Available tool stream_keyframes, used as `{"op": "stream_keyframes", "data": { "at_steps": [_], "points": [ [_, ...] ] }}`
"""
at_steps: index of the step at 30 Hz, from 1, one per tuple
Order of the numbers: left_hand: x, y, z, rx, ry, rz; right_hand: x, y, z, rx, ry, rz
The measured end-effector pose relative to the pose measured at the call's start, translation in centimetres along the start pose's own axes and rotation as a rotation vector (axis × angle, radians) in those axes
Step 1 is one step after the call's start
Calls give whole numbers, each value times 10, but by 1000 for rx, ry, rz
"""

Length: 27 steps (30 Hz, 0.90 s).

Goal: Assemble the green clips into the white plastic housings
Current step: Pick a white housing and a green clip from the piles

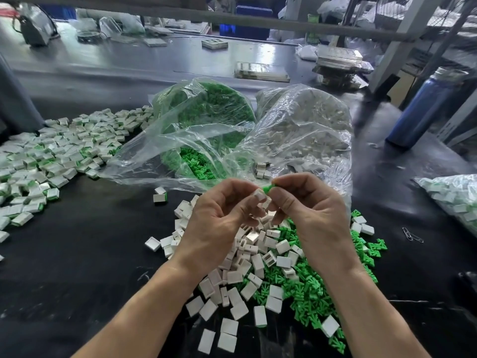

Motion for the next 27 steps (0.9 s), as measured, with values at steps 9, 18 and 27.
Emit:
{"op": "stream_keyframes", "data": {
  "at_steps": [9, 18, 27],
  "points": [
    [3, 0, 4, 45, -58, -188, 0, 0, 1, 10, -9, 41],
    [3, -1, 5, 85, -37, -197, 1, 0, 2, 1, 14, 129],
    [3, 1, 4, 63, -31, -236, 3, 4, 1, 6, -26, 187]
  ]
}}
Point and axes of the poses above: each hand's wrist, its own z-axis away from the middle knuckle, its own y-axis out of the back of the hand, x = y × z, the point moved 2 cm from there along -z, towards the middle knuckle, and after that the axes turned 3 degrees about -y, right-handed, at the moved point
